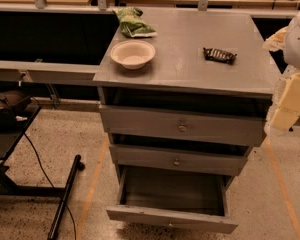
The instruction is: Close bottom drawer
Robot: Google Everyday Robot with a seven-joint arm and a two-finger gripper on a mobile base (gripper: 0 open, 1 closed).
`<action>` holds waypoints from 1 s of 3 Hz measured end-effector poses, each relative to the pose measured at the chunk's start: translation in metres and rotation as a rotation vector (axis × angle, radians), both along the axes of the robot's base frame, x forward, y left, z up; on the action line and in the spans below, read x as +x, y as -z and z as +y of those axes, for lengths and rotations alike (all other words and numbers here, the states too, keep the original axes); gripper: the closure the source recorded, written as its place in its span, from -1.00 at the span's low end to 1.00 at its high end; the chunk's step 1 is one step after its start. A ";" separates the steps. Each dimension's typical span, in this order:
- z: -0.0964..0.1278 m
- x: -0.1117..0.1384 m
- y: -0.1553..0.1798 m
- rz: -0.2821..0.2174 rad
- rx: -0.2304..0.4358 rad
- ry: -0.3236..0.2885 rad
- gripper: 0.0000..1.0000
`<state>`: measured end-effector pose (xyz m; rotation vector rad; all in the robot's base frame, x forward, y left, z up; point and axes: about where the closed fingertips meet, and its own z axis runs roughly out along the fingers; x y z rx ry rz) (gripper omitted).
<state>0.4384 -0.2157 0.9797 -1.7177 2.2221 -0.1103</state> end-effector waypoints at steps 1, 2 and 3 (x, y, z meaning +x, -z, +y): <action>0.000 0.000 0.000 0.000 0.000 0.000 -1.00; 0.004 0.006 0.022 -0.006 0.047 -0.029 -1.00; 0.024 0.002 0.083 0.003 0.159 -0.088 -1.00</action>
Offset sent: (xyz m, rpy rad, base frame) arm 0.0199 0.0136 -0.0818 0.1642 -0.0030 0.1003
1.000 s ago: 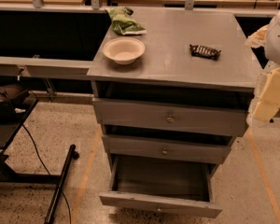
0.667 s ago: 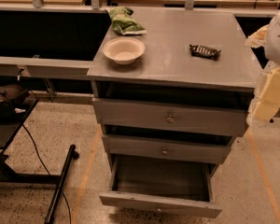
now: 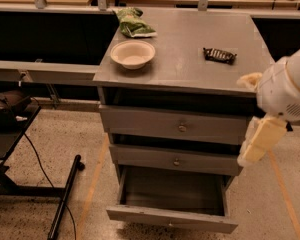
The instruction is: Close bottom drawer
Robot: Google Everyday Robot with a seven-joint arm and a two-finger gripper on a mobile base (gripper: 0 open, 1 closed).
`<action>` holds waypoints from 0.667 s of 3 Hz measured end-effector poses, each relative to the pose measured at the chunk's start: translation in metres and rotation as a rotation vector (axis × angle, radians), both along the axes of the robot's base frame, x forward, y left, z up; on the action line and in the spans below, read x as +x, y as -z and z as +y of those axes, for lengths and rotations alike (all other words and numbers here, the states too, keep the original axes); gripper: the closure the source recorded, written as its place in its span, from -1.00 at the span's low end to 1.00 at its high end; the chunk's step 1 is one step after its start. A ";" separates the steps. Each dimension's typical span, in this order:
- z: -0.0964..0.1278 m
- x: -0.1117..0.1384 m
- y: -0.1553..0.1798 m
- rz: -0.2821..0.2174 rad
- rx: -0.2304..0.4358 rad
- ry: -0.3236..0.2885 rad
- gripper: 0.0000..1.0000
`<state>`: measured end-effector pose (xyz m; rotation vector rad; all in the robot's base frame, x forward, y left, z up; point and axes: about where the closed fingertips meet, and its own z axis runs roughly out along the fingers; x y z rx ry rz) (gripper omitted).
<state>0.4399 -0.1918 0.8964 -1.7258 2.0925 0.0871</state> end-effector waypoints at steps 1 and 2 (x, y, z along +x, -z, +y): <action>0.036 0.010 0.099 0.000 0.049 -0.028 -1.00; 0.036 0.010 0.099 0.000 0.049 -0.028 -1.00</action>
Offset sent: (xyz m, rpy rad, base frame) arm 0.0011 0.0273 -0.0705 0.0406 0.0325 0.0400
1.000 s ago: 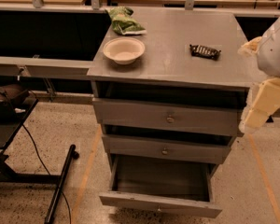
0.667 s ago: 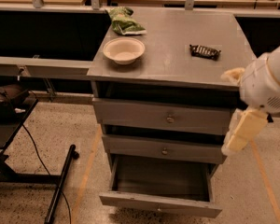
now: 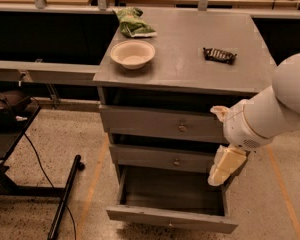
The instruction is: Close bottom drawer
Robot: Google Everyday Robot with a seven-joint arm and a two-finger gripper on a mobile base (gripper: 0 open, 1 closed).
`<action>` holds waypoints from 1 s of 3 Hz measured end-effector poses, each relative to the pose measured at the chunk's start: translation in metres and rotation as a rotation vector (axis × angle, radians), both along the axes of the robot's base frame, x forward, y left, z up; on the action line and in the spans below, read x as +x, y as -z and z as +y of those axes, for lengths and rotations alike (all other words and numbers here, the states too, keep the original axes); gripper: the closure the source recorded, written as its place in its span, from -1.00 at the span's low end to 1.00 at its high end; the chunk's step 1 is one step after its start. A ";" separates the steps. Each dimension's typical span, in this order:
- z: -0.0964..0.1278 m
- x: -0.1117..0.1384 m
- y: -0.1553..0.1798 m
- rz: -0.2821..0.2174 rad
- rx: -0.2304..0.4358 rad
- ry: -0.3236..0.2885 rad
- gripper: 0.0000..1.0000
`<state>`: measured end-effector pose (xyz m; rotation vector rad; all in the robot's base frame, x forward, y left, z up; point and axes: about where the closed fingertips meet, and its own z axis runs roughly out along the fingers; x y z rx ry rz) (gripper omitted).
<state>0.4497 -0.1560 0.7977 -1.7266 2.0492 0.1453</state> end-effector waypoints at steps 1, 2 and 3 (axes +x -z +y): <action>-0.002 0.006 0.036 -0.006 0.038 -0.007 -1.00; 0.002 0.016 0.127 -0.001 0.064 -0.069 -1.00; 0.009 0.018 0.211 0.073 0.093 -0.141 -1.00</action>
Offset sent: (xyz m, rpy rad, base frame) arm 0.0290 0.0010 -0.2479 0.0898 0.0058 0.1407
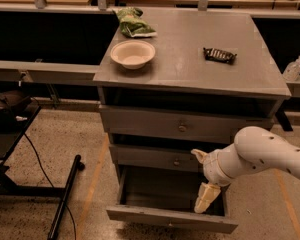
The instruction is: Close bottom drawer
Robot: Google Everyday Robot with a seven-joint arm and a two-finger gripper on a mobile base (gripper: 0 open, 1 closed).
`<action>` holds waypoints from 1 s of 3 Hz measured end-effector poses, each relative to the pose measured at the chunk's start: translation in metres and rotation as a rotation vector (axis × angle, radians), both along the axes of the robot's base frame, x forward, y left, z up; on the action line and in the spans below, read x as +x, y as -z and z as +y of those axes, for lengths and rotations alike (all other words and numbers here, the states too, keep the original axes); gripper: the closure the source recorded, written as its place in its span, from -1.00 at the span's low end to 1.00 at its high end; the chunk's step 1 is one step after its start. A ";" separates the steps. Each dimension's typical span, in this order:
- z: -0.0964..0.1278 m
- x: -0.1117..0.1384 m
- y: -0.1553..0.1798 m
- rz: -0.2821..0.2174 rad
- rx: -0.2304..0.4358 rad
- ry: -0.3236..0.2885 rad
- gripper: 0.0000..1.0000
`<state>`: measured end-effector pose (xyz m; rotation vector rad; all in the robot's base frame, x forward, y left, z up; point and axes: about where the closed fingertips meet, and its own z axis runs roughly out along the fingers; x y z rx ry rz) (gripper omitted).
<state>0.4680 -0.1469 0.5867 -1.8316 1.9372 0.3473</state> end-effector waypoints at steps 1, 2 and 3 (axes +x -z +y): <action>-0.001 0.000 0.002 0.001 -0.005 0.000 -1.00; -0.023 0.006 0.048 0.023 -0.115 -0.002 -1.00; -0.054 0.014 0.115 0.040 -0.232 -0.034 -1.00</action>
Offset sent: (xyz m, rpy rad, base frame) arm 0.0189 -0.0720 -0.1324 -0.3356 0.0631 0.0006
